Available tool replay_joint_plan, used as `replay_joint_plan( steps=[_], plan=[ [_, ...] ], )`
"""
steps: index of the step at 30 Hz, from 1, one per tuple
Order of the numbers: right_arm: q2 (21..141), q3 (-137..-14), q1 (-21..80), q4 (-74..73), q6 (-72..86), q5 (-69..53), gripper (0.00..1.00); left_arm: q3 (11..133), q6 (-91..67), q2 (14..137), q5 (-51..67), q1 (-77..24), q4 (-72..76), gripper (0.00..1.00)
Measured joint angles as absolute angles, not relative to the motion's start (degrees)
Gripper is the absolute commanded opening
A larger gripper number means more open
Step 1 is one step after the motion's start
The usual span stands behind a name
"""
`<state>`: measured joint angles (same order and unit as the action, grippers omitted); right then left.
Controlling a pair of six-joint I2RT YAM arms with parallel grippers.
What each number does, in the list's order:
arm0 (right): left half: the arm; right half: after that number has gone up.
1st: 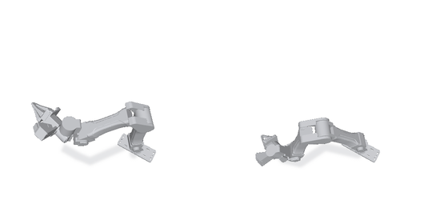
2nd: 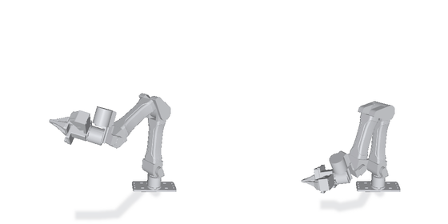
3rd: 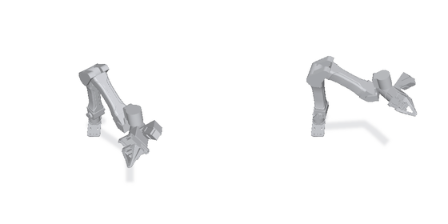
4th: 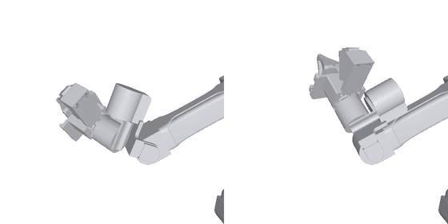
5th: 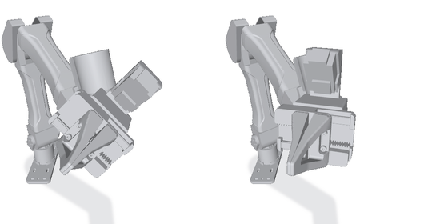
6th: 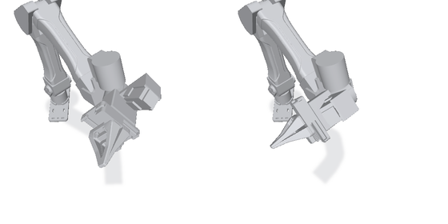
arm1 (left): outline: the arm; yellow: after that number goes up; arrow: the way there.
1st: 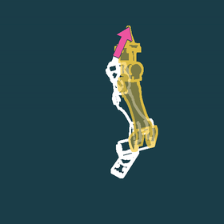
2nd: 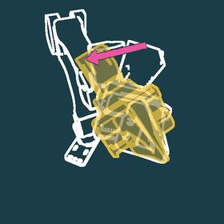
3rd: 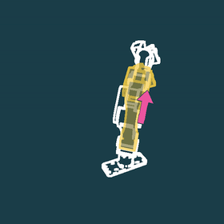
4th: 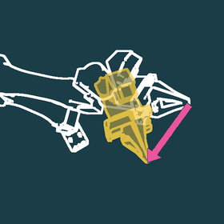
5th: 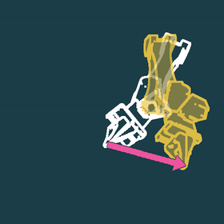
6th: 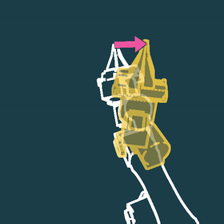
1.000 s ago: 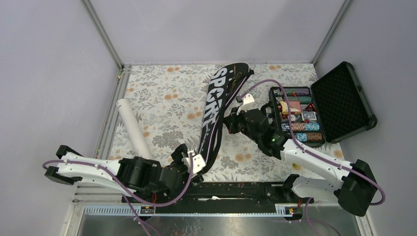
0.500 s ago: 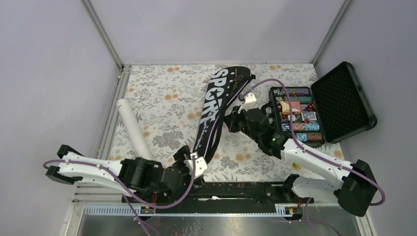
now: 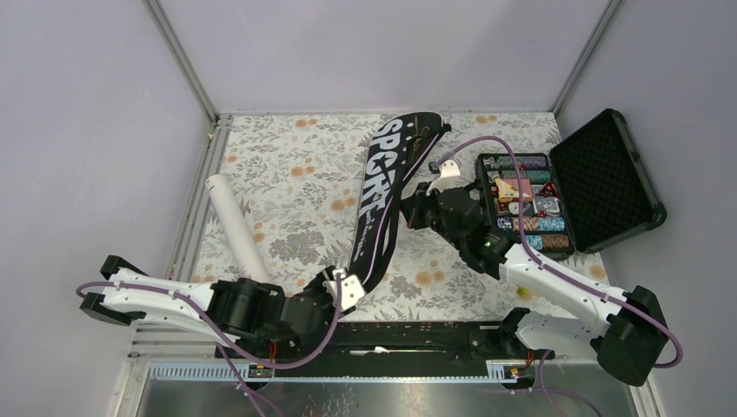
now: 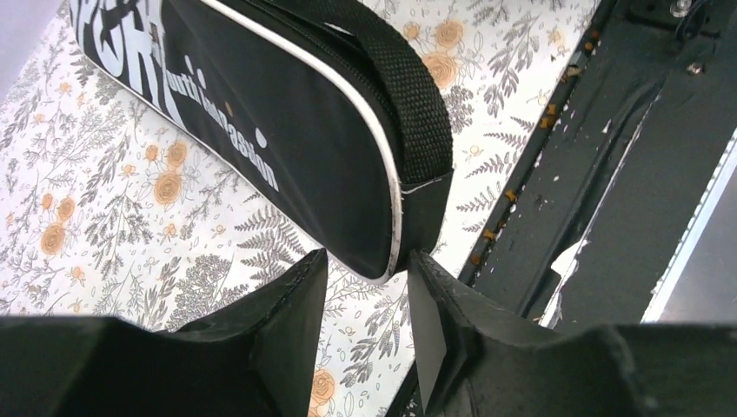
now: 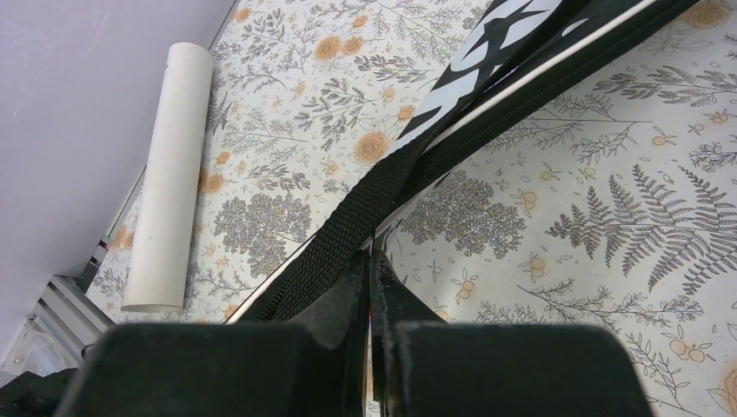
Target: Pack up the badminton gear
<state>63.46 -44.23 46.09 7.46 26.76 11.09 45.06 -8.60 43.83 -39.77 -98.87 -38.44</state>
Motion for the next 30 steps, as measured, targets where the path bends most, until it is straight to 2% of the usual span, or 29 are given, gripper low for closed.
replay_joint_plan(
  steps=[2, 3, 5, 17, 22, 24, 27, 30],
  plan=[
    [63.42, -44.23, 45.93, 7.55, 26.94, 11.07, 0.0, 45.06, -8.64, 42.7, -40.66, -98.91, -38.0, 0.58],
    [63.42, -44.23, 45.87, 7.53, 27.03, 11.09, 0.0, 45.06, -8.67, 42.28, -41.01, -98.91, -37.85, 0.72],
    [63.4, -44.23, 45.78, 7.53, 27.27, 11.05, 0.0, 45.06, -9.08, 41.63, -41.39, -98.89, -37.32, 0.83],
    [63.4, -45.23, 45.74, 6.44, 28.69, 11.05, 0.0, 45.06, -5.93, 47.88, -42.63, -98.91, -34.41, 0.89],
    [63.4, -45.87, 45.74, 5.87, 29.39, 11.05, 0.0, 45.06, -4.73, 48.82, -43.75, -98.91, -32.91, 0.86],
    [63.4, -45.91, 45.74, 5.87, 29.67, 11.05, 0.0, 45.06, -4.56, 48.45, -44.05, -98.91, -32.56, 0.8],
    [63.37, -45.91, 45.74, 5.8, 30.41, 10.94, 0.0, 44.6, -4.49, 46.89, -44.51, -98.91, -31.73, 0.63],
    [63.07, -45.89, 45.71, 5.91, 31.31, 10.76, 0.0, 43.33, -4.8, 43.38, -45.06, -98.91, -30.72, 0.54]
  ],
)
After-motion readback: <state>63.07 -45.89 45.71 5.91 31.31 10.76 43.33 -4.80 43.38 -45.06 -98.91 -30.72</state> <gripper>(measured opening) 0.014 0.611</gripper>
